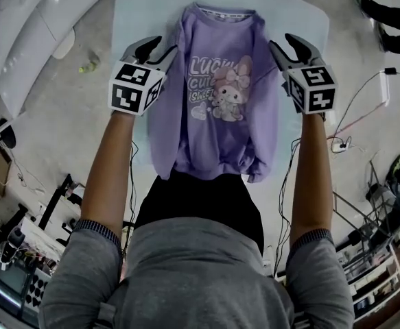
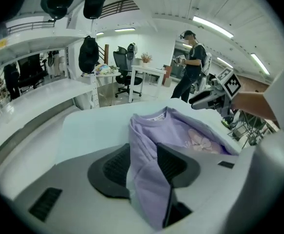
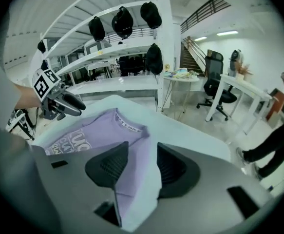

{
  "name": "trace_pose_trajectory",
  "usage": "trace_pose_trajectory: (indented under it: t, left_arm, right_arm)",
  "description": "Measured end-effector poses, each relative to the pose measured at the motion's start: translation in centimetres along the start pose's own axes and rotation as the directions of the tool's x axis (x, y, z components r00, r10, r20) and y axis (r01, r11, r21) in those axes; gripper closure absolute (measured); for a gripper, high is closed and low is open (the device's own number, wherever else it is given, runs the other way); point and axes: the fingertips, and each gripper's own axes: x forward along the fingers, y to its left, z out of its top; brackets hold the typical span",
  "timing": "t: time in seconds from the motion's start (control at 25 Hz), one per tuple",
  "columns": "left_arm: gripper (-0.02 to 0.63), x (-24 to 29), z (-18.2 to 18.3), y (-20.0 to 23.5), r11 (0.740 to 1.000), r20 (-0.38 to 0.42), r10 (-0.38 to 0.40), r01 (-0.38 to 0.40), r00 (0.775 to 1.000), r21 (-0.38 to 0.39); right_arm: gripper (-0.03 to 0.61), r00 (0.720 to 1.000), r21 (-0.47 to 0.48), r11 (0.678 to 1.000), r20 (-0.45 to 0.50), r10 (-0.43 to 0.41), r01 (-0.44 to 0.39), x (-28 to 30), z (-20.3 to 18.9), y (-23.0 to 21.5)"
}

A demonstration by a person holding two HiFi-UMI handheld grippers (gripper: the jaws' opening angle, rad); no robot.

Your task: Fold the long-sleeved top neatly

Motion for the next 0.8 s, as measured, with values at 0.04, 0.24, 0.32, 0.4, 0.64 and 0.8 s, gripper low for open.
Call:
trace_pose_trajectory:
  t: [0.04, 0.24, 0.32, 0.4, 0.64, 0.8]
  left_arm:
    - [0.420, -0.5, -0.2, -0.5, 1.000, 0.010, -0.003, 0.003, 1.000, -0.028]
    - [0.420, -1.1, -2.6, -3.2, 0.996, 0.008, -0.008, 0.009, 1.000, -0.092]
    - [0.420, -1.0, -3.9, -3.7, 0.996, -0.006, -0.002, 0.001, 1.000, -0.091]
    - [0.420, -0.9, -4.6, -4.0, 0.996, -0.010, 0.001, -0.001, 1.000, -0.090]
    - [0.419, 0.3, -5.8, -4.4, 0.996, -0.015, -0.009, 0.008, 1.000, -0.085]
    - [0.566, 0.7, -6.4, -3.7, 0.997, -0.036, 0.048, -0.050, 0.998, -0.059]
  right_arm:
    - [0.380, 1.000, 0.029, 1.000, 0.007, -0.004, 0.004, -0.6, -0.5, 0.5]
    - [0.380, 0.999, 0.209, 0.978, 0.035, -0.002, -0.006, -2.4, -4.0, 3.7]
    - [0.376, 0.999, 0.244, 0.970, 0.034, 0.013, -0.021, -2.6, -5.3, 5.1]
    - [0.369, 0.999, 0.248, 0.968, 0.020, 0.035, -0.039, -2.4, -6.4, 6.7]
    - [0.342, 0.999, 0.237, 0.971, -0.009, 0.045, -0.042, -2.1, -7.9, 9.0]
    - [0.424, 0.999, 0.187, 0.982, -0.041, -0.004, 0.012, -2.0, -8.5, 8.6]
